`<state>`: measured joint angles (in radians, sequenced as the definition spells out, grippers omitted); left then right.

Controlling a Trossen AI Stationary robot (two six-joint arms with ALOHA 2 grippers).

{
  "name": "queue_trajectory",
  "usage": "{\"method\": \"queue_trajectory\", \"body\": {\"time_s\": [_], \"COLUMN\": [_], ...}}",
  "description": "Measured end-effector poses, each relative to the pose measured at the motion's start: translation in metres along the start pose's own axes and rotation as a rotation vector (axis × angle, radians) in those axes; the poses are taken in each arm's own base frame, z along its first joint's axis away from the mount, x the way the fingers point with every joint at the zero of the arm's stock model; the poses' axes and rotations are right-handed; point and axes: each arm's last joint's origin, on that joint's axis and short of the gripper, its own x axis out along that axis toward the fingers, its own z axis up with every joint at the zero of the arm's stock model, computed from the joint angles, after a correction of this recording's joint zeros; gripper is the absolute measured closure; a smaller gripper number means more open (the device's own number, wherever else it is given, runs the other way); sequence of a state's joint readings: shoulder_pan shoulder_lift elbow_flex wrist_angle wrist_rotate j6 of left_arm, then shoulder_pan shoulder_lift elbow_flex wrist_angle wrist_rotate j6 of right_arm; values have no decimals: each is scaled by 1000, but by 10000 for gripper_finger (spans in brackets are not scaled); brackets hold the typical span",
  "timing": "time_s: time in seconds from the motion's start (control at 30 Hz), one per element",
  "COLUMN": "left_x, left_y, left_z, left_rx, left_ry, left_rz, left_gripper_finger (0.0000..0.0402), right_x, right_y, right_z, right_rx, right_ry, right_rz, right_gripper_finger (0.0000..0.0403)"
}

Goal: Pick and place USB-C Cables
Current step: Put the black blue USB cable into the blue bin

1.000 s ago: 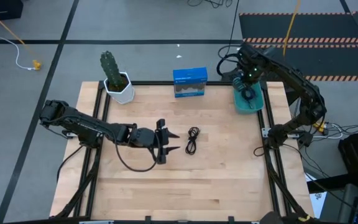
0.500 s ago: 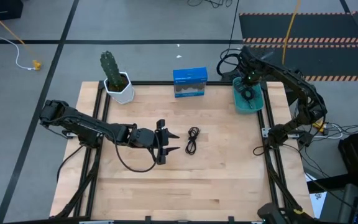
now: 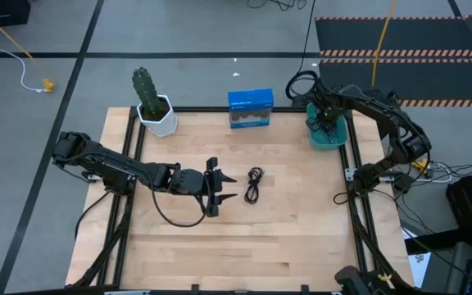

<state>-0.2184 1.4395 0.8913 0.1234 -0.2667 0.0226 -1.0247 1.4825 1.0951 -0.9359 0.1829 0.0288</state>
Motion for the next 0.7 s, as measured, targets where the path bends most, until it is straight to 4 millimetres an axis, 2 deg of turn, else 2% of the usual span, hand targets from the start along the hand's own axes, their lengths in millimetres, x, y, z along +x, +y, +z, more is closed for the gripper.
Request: {"method": "queue_trajectory", "body": {"time_s": [0.17,0.53,0.7], "left_x": [0,0,0], "left_y": [0,0,0], "left_z": [0,0,0], "left_rx": [0,0,0], "left_ry": [0,0,-1], "left_rz": [1,1,1], "left_gripper_finger": [197,197,197], "right_x": [13,27,31], "right_y": [-2,1,5], "right_z": [-5,-11,-14], "right_rx": [11,-20,-41], "right_ry": [-2,-6,-19], "right_rz": [-3,-3,-43], "right_gripper_finger": [389,389,357]}}
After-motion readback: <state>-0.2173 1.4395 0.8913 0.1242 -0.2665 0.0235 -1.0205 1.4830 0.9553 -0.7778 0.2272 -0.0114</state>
